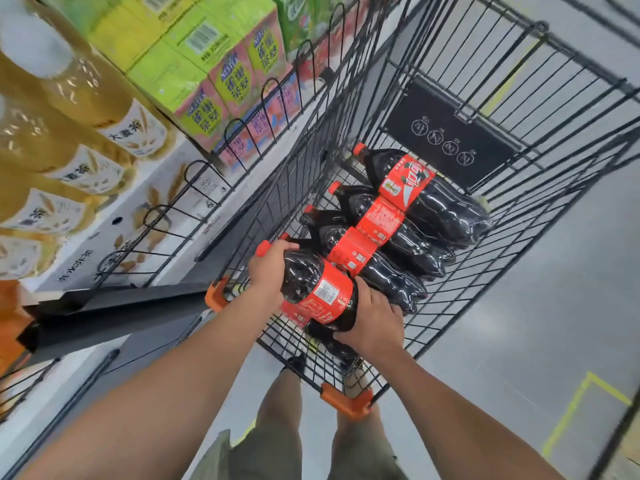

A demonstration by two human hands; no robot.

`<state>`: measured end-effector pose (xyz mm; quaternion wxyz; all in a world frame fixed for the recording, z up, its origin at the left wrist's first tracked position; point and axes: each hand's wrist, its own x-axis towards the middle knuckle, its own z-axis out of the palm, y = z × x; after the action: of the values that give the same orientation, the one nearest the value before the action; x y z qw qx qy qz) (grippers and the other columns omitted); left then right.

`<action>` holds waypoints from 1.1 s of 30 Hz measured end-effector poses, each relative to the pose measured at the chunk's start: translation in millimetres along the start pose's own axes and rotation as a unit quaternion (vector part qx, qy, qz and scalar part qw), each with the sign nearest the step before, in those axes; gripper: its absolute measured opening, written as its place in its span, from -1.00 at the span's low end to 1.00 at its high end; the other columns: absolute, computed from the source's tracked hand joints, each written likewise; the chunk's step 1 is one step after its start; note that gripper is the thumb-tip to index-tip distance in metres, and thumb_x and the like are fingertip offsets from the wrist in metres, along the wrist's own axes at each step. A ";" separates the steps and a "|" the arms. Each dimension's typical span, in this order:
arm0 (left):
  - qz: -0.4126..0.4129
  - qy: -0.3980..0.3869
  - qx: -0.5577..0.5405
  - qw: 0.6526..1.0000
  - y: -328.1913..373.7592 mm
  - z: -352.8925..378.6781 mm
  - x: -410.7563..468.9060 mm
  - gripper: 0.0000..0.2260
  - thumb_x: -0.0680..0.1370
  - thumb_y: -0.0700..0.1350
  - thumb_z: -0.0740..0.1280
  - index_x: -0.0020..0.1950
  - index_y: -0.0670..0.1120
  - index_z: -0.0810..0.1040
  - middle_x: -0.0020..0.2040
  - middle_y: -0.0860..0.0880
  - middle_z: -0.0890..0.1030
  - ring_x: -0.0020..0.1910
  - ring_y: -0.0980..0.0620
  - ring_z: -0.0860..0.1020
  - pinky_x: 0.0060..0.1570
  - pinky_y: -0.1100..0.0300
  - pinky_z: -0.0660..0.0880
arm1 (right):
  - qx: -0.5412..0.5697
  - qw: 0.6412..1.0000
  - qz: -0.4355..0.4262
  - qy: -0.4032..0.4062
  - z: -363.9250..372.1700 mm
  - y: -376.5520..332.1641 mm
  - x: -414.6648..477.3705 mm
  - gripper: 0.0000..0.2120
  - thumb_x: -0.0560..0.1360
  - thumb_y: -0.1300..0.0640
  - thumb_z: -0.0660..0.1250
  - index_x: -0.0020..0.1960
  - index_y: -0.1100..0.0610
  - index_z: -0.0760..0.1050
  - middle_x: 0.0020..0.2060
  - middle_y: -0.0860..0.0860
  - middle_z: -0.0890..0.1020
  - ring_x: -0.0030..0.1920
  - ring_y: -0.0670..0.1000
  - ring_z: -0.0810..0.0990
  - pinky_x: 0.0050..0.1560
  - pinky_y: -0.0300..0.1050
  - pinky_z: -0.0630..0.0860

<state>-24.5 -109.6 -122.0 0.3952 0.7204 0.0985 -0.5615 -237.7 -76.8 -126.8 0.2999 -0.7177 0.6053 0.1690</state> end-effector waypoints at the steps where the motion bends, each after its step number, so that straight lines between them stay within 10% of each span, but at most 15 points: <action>1: 0.011 -0.004 -0.003 1.000 5.9 0.2 -7.1 -0.50 0.30 -0.08 0.56 0.20 -0.23 0.62 -0.06 -0.18 0.71 -0.22 -0.14 0.71 -0.29 0.08 0.62 | 0.001 1.000 -0.002 0.009 -4.8 -2.9 -3.7 0.23 0.26 -0.34 0.57 0.63 -0.05 -0.14 0.49 -0.07 0.37 0.53 0.00 0.27 0.51 0.12 0.23; 12: 0.169 -0.119 0.012 0.978 131.9 20.9 -150.5 -0.91 0.44 -0.12 0.48 -0.10 -0.11 0.70 -0.22 -0.10 0.69 -0.25 -0.11 0.68 -0.33 0.15 0.58 | 0.023 0.980 -0.089 0.178 -153.4 -29.3 -65.5 0.12 0.21 -0.52 0.37 0.59 0.01 0.13 0.41 -0.06 0.43 0.43 0.04 0.39 0.50 0.04 0.28; 23: 0.330 -0.246 -0.029 0.911 225.3 21.7 -289.3 -0.72 0.61 0.09 0.42 -0.04 -0.13 0.71 -0.06 -0.16 0.76 -0.10 -0.13 0.74 -0.12 0.03 0.65 | 0.041 0.905 -0.184 0.382 -302.2 -61.6 -122.4 -0.01 0.21 -0.32 0.59 0.49 0.01 0.29 0.28 -0.08 0.58 0.25 -0.03 0.58 0.26 -0.04 0.55; 33: 0.361 -0.210 -0.141 0.898 222.3 -13.0 -356.7 -0.61 0.62 0.10 0.40 0.15 -0.24 0.67 0.03 -0.18 0.75 0.00 -0.17 0.74 -0.09 0.01 0.67 | -0.029 0.877 -0.280 0.389 -360.2 -73.9 -139.5 -0.06 0.24 -0.42 0.47 0.49 -0.06 0.29 0.24 -0.16 0.55 0.22 -0.06 0.58 0.21 -0.02 0.56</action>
<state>-9.7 -141.7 297.1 0.6793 0.5091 -0.1753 -0.4987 -238.8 -192.1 249.2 0.0544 -0.8734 0.4420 -0.1971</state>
